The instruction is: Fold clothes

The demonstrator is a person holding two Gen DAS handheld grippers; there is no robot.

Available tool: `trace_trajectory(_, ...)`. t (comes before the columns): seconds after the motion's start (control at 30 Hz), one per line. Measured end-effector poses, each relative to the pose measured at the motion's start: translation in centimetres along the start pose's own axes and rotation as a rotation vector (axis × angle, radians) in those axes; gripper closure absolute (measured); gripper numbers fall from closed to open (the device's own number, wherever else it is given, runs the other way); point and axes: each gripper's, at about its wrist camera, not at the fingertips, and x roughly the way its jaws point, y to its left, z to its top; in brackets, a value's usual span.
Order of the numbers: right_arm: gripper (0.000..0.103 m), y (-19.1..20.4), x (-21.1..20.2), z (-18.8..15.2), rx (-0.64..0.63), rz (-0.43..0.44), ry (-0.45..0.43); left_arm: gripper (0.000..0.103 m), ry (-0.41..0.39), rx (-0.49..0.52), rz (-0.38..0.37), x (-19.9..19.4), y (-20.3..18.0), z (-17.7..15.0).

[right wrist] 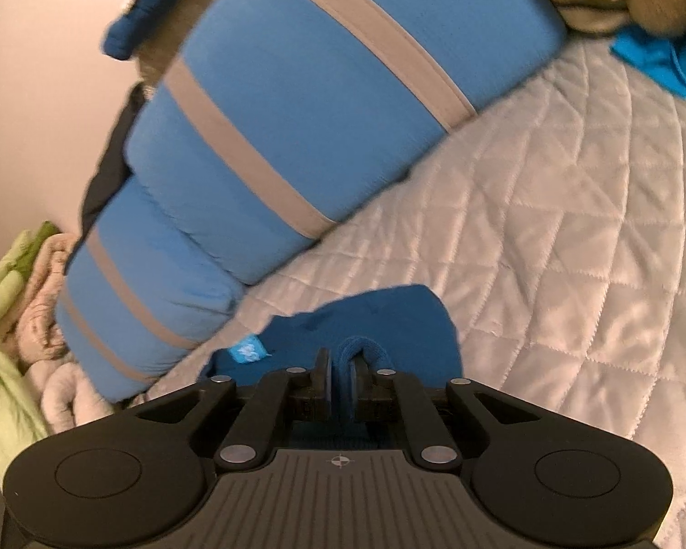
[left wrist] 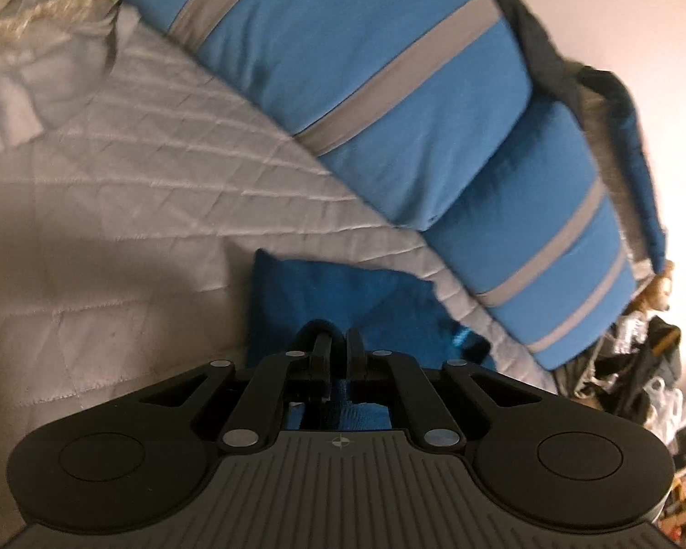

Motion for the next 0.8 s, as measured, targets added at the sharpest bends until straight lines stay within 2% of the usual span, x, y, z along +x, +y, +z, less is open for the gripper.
trace_trajectory(0.03,0.081,-0.3,0.4,-0.1,0.013,-0.008,0.007,0.095,0.008,-0.023,0.008,0.3,0.3,0.0)
trace_trajectory(0.07,0.07,-0.6,0.5,-0.3,0.022,-0.011,0.009,0.088,0.013,-0.044,0.01,0.5,0.6,-0.1)
trace_trajectory(0.1,0.064,-0.8,0.6,-0.4,0.031,-0.014,0.011,0.074,0.013,-0.059,0.005,0.6,0.8,-0.1)
trace_trajectory(0.17,0.04,-0.9,0.4,-0.6,0.036,-0.002,0.008,0.058,0.002,-0.072,-0.009,0.2,0.9,-0.2)
trace_trajectory(0.23,0.034,-0.7,-0.4,-0.8,0.026,0.007,-0.002,0.05,-0.004,-0.077,-0.024,-0.4,0.8,-0.3)
trace_trajectory(0.43,0.032,-0.1,-2.7,-1.1,0.0,0.022,0.009,0.048,0.038,-0.074,-0.057,-2.0,0.4,-1.1)
trace_trajectory(0.63,0.032,0.7,-3.9,-3.3,-0.038,0.049,0.061,0.048,0.084,-0.063,-0.082,-2.3,0.2,-2.4)
trace_trajectory(0.8,0.034,1.3,-3.6,-4.2,-0.057,0.051,0.092,0.048,0.108,-0.052,-0.053,-2.1,-0.1,-2.9)
